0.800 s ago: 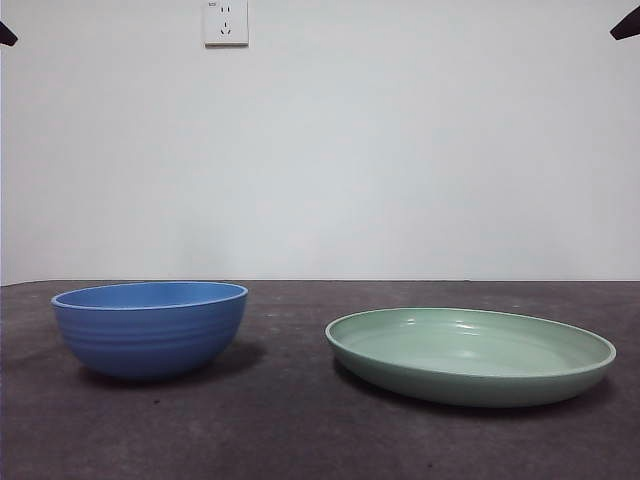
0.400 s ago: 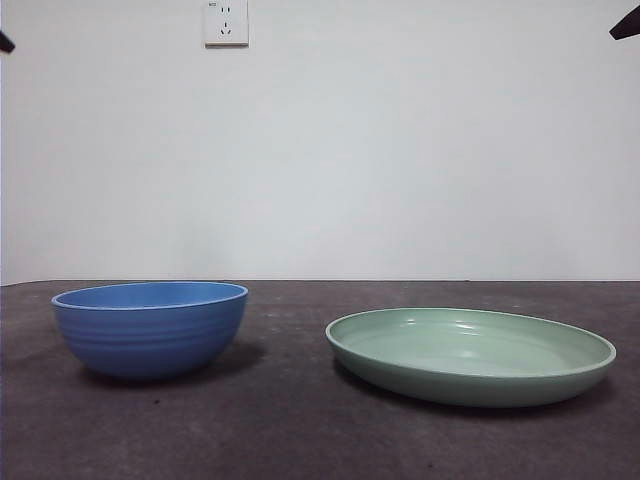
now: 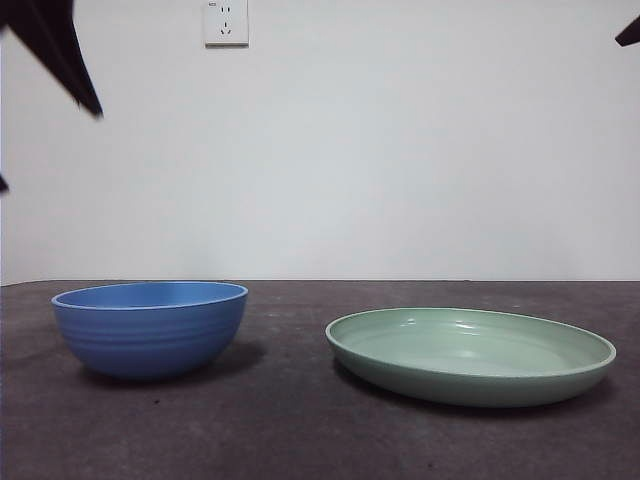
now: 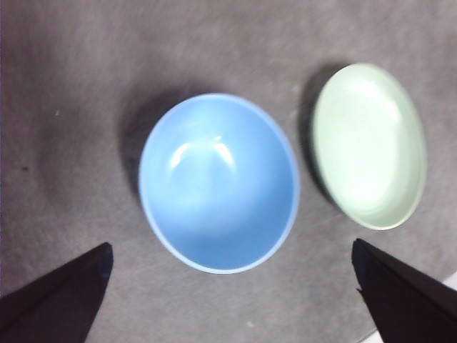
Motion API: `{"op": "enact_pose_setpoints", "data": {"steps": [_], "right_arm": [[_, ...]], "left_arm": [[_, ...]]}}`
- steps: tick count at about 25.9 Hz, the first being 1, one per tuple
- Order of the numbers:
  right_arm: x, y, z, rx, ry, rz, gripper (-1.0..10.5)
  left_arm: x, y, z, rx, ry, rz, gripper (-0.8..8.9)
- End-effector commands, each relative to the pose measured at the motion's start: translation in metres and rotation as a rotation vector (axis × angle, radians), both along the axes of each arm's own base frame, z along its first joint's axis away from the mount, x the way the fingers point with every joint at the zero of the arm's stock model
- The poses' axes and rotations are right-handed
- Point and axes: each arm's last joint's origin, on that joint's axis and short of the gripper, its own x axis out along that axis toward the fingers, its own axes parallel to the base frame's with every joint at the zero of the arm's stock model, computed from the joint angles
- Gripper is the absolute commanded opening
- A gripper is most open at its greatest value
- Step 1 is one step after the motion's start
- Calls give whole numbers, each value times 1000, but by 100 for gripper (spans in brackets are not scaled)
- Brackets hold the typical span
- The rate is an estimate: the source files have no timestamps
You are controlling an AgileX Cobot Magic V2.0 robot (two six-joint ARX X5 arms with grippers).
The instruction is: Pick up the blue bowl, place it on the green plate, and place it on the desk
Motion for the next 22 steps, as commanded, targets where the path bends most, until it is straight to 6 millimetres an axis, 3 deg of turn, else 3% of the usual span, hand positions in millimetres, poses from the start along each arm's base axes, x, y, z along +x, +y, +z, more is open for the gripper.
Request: {"op": "enact_pose_setpoints", "data": {"steps": [1, 13, 17, 20, 22], "right_arm": [[-1, 0, 2, -4, 15, 8, 596], [-2, 0, 0, -11, 36, 12, 596], [-2, 0, 0, -11, 36, 11, 596], [-2, 0, 0, -11, 36, 11, 596], [-2, 0, 0, -11, 36, 12, 596]], "left_arm": [[19, -2, -14, 20, 33, -22, 593], [71, -14, -91, 32, 201, -50, 570], [75, -19, -103, 37, 243, -63, 426], [75, -21, -105, 86, 241, -55, 210], [75, -20, -106, 115, 240, -46, 142]]}}
